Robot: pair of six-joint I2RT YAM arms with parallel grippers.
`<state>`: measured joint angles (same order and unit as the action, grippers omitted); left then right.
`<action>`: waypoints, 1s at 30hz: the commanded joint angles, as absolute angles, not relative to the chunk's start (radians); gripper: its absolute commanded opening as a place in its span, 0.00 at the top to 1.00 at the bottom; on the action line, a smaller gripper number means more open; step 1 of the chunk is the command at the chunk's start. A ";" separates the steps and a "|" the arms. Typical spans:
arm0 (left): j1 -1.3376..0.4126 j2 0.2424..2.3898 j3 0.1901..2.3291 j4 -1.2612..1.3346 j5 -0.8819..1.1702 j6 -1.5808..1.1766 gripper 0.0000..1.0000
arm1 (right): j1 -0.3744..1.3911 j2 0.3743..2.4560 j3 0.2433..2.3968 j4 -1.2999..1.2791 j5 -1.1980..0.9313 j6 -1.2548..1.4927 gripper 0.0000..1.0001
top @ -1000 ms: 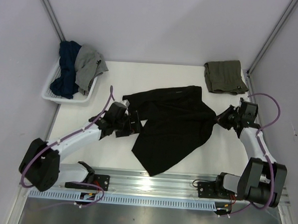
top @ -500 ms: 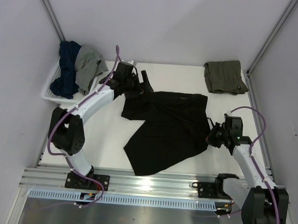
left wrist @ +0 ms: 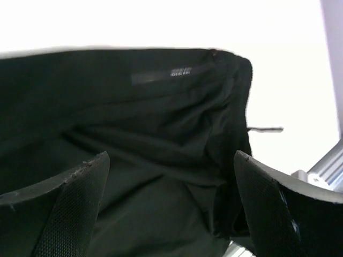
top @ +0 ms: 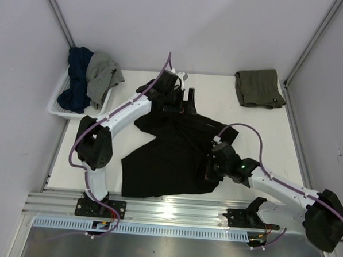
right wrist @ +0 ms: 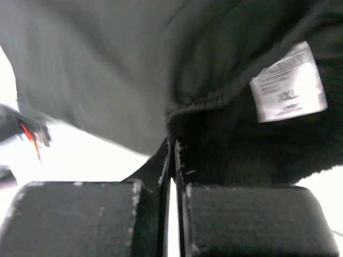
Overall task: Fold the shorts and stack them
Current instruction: Flatten the shorts out
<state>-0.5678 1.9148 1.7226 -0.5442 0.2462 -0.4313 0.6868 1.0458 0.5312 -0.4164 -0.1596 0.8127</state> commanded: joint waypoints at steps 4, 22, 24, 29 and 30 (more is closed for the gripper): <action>-0.571 1.686 1.441 -0.467 0.244 -0.405 0.01 | 0.879 1.095 0.742 -0.491 0.044 0.778 0.54; -1.026 1.299 1.069 -0.455 -0.182 -0.549 0.01 | 0.250 1.041 0.669 -0.414 -0.164 0.703 0.30; -1.100 1.336 1.103 -0.498 -0.236 -0.575 0.01 | 0.203 1.061 0.654 -0.382 -0.175 0.687 0.30; -1.213 1.442 1.164 -0.549 -0.373 -0.638 0.01 | 0.074 1.126 0.635 -0.302 -0.222 0.670 0.31; -1.216 1.457 1.167 -0.549 -0.371 -0.653 0.01 | 0.068 1.135 0.635 -0.290 -0.221 0.667 0.31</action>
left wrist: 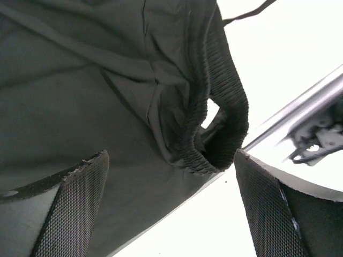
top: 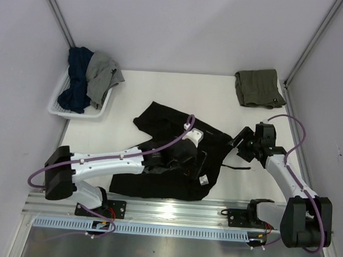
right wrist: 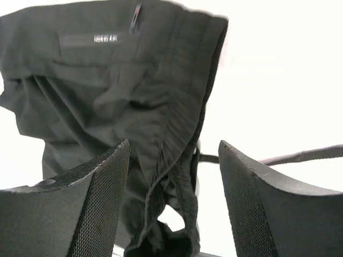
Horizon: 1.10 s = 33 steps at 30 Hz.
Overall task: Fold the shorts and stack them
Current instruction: Flatten the shorts out
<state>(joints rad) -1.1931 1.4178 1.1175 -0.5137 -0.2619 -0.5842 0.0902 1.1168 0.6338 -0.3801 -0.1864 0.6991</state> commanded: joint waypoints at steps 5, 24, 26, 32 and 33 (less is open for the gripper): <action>-1.242 1.566 1.230 -0.564 -0.400 -0.681 0.01 | 0.037 1.199 0.637 -0.243 -0.183 0.669 0.31; -1.304 1.770 1.422 -0.755 -0.517 -0.739 0.01 | 0.009 1.463 0.670 0.041 -0.225 0.736 0.33; -1.305 1.779 1.428 -0.765 -0.520 -0.749 0.01 | 0.011 1.482 0.676 0.060 -0.232 0.744 0.33; -1.312 1.810 1.440 -0.788 -0.520 -0.770 0.01 | 0.011 1.508 0.681 0.104 -0.256 0.759 0.34; -1.313 1.815 1.440 -0.793 -0.523 -0.770 0.01 | 0.011 1.500 0.681 0.094 -0.249 0.758 0.34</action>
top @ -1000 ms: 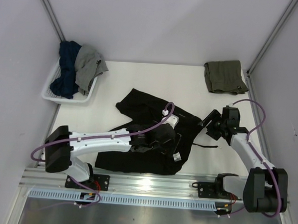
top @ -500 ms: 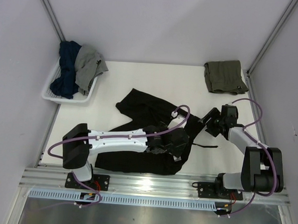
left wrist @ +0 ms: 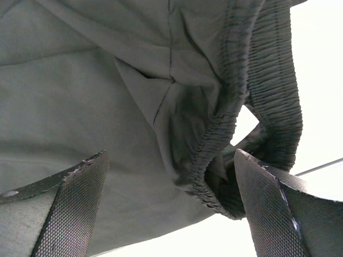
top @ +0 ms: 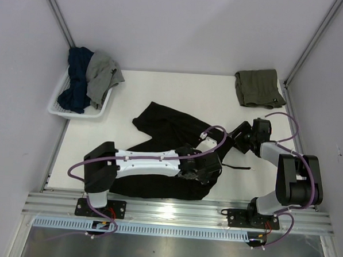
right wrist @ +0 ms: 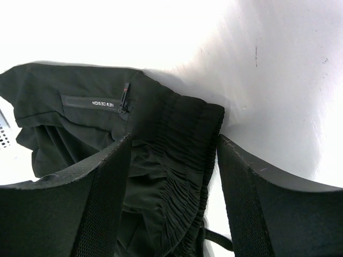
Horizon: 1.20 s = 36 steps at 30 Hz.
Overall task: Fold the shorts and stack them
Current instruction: Flatten the shorts out
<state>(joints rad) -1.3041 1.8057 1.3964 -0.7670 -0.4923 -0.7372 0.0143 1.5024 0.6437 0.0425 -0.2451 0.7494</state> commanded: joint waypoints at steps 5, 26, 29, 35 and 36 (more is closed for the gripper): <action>-1.313 1.850 1.456 -0.802 -0.522 -0.776 0.01 | 0.011 1.460 0.680 0.057 -0.224 0.730 0.34; -1.328 1.937 1.506 -0.839 -0.517 -0.796 0.01 | 0.009 1.473 0.686 0.084 -0.235 0.729 0.36; -1.333 1.940 1.508 -0.841 -0.517 -0.796 0.01 | 0.011 1.466 0.660 0.158 -0.256 0.756 0.36; -1.347 1.959 1.531 -0.873 -0.528 -0.824 0.01 | 0.011 1.520 0.629 0.291 -0.342 0.808 0.38; -1.350 1.963 1.532 -0.880 -0.534 -0.830 0.01 | 0.009 1.528 0.624 0.334 -0.350 0.822 0.38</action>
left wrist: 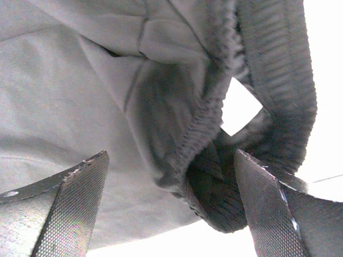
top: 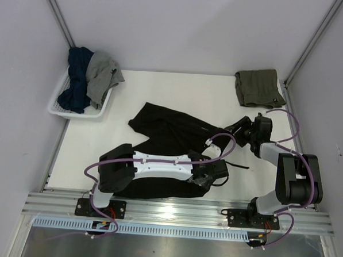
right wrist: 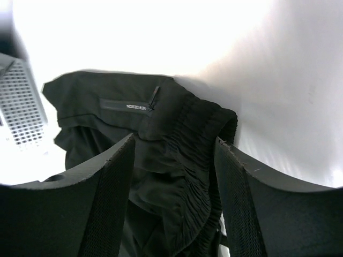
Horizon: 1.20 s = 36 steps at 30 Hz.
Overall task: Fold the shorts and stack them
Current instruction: Flatten the shorts out
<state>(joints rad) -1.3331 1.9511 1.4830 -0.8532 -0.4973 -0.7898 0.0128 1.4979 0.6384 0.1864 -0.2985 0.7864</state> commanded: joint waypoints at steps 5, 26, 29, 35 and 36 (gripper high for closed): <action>-1.353 1.983 1.531 -0.882 -0.523 -0.842 0.11 | 0.009 1.580 0.581 0.480 -0.414 0.848 0.41; -1.447 2.143 1.721 -0.979 -0.531 -0.825 0.50 | 0.011 1.733 0.623 0.677 -0.506 0.873 0.66; -1.454 2.186 1.755 -1.005 -0.520 -0.811 0.57 | 0.012 1.762 0.670 0.669 -0.515 0.867 0.68; -1.479 2.258 1.841 -1.117 -0.528 -0.778 0.91 | 0.009 1.834 0.755 0.670 -0.541 0.861 0.87; -1.483 2.266 1.845 -1.121 -0.535 -0.775 0.93 | 0.009 1.842 0.764 0.673 -0.557 0.864 0.88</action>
<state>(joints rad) -1.4532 2.2448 1.7912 -1.0412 -0.5274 -0.7967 0.0128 1.8095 0.7044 0.6117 -0.5388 0.8719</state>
